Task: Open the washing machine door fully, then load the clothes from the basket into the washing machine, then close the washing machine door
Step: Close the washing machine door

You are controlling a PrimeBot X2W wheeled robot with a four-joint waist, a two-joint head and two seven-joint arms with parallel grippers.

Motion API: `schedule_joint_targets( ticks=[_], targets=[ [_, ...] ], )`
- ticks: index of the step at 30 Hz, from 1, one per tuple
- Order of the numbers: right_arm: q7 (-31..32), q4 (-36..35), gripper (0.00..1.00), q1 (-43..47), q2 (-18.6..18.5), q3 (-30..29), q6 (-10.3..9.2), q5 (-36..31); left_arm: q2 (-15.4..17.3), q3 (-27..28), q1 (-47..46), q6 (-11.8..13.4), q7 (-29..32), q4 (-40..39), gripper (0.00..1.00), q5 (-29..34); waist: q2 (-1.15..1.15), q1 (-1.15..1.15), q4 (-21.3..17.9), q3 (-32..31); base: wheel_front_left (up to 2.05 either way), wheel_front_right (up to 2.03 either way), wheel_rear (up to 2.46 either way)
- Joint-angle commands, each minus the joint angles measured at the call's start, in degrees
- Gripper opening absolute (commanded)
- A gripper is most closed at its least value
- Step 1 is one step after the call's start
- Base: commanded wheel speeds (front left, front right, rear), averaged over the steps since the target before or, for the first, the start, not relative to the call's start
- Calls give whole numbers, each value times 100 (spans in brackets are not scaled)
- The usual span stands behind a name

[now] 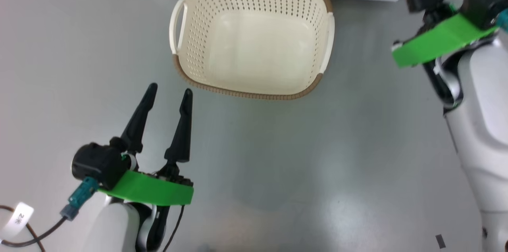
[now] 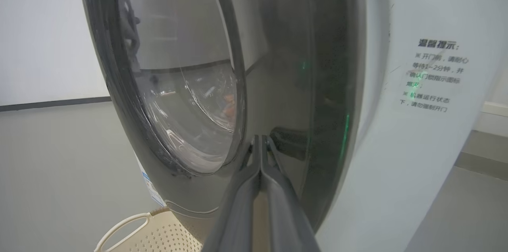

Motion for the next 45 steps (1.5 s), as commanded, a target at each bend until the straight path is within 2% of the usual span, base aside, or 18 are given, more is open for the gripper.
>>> schedule_joint_targets(
  ticks=[1,10,20,29,37,45],
  targets=[
    [-41,-28,0,-224,30,55,2,11,101,151,-121,-13,-36,-175,100,-30,0,0,48,320,0,0,0],
    [-101,519,0,-1562,-31,142,2,10,101,53,-343,-13,-36,-239,100,-76,0,0,93,694,0,0,0],
    [-159,846,0,-2066,121,-59,2,-92,101,-8,-374,-13,-36,-235,100,-92,0,0,43,734,0,0,0],
    [-166,831,0,-1506,198,123,2,170,101,70,-353,-13,-36,-172,100,-49,0,0,-117,449,0,0,0],
    [-167,587,0,-423,210,402,2,601,101,213,-194,-13,-36,-100,100,73,0,0,-362,-81,0,0,0],
    [-167,268,0,779,250,396,2,799,145,362,78,-13,-36,-3,100,198,0,0,-654,-743,0,0,0]
  ],
)
